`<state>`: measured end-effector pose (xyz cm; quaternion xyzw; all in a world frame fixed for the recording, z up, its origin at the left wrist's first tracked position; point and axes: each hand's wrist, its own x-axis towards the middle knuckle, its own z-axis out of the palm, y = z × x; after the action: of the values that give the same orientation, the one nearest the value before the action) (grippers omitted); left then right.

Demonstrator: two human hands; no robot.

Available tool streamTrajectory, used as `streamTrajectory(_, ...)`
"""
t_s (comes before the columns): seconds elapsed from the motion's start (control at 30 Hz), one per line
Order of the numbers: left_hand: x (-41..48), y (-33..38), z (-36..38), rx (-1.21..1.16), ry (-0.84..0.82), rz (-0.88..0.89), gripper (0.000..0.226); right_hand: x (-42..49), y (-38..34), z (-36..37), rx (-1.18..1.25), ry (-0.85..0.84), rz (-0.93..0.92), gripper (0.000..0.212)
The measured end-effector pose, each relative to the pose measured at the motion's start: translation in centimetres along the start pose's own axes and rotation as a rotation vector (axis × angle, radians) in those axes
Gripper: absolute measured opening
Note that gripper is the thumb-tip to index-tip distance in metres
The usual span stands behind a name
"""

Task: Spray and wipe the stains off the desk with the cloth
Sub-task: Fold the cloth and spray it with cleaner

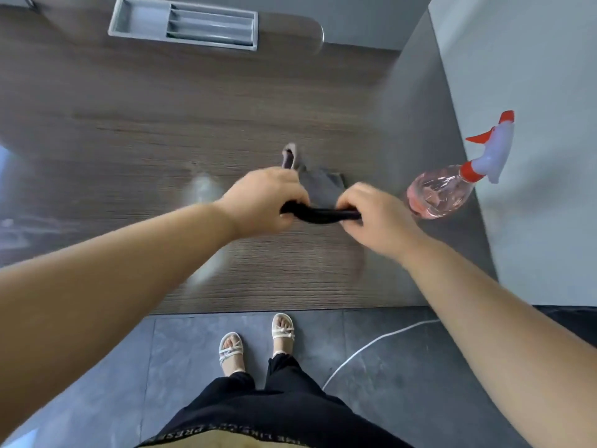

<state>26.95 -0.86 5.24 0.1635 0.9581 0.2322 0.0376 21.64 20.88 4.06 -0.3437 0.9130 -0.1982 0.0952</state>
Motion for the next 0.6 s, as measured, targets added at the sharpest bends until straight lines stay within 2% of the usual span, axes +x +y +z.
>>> streamTrajectory(0.07, -2.9, 0.2, 3.8, 0.089, -0.306, 0.003, 0.030, -3.4, -0.1, 4.2, -0.082, -0.160, -0.047, 0.021)
streamTrajectory(0.13, -5.3, 0.2, 6.7, 0.179, -0.429, 0.053, 0.031, -6.1, -0.2, 7.2, -0.137, -0.214, -0.102, 0.028)
streamTrajectory(0.17, -6.2, 0.2, 7.4, 0.172, -0.413, 0.072, 0.032, -6.7, -0.4, 7.8, -0.150, -0.202, -0.105, 0.029)
streamTrajectory(0.23, -6.8, 0.0, 8.0, 0.136, -0.232, 0.091, 0.040, -7.0, -0.6, 8.0, -0.172, -0.129, -0.119, 0.039)
streamTrajectory(0.3, -6.2, -0.3, 8.1, 0.165, -0.067, 0.049, 0.050, -6.6, -1.1, 7.6, -0.174, -0.058, -0.112, 0.052)
streamTrajectory(0.33, -5.8, -0.2, 8.0, 0.203, -0.047, 0.018, 0.055, -6.2, -1.2, 7.6, -0.179, -0.042, -0.090, 0.054)
streamTrajectory(0.4, -5.4, 0.1, 8.2, 0.289, -0.172, -0.046, 0.067, -5.3, -1.2, 7.4, -0.191, -0.120, -0.011, 0.060)
streamTrajectory(0.47, -5.7, -0.1, 8.6, 0.372, -0.435, -0.109, 0.075, -5.2, -0.9, 7.4, -0.209, -0.289, 0.029, 0.069)
streamTrajectory(0.5, -6.0, -0.3, 8.7, 0.425, -0.504, -0.125, 0.076, -5.3, -0.7, 7.3, -0.234, -0.364, 0.023, 0.073)
streamTrajectory(0.53, -6.1, -0.4, 8.8, 0.459, -0.518, -0.136, 0.076, -5.6, -0.3, 7.3, -0.272, -0.423, 0.004, 0.076)
streamTrajectory(0.6, -6.2, -0.6, 8.7, 0.464, -0.492, -0.150, 0.076, -6.2, -0.2, 6.9, -0.321, -0.430, -0.070, 0.079)
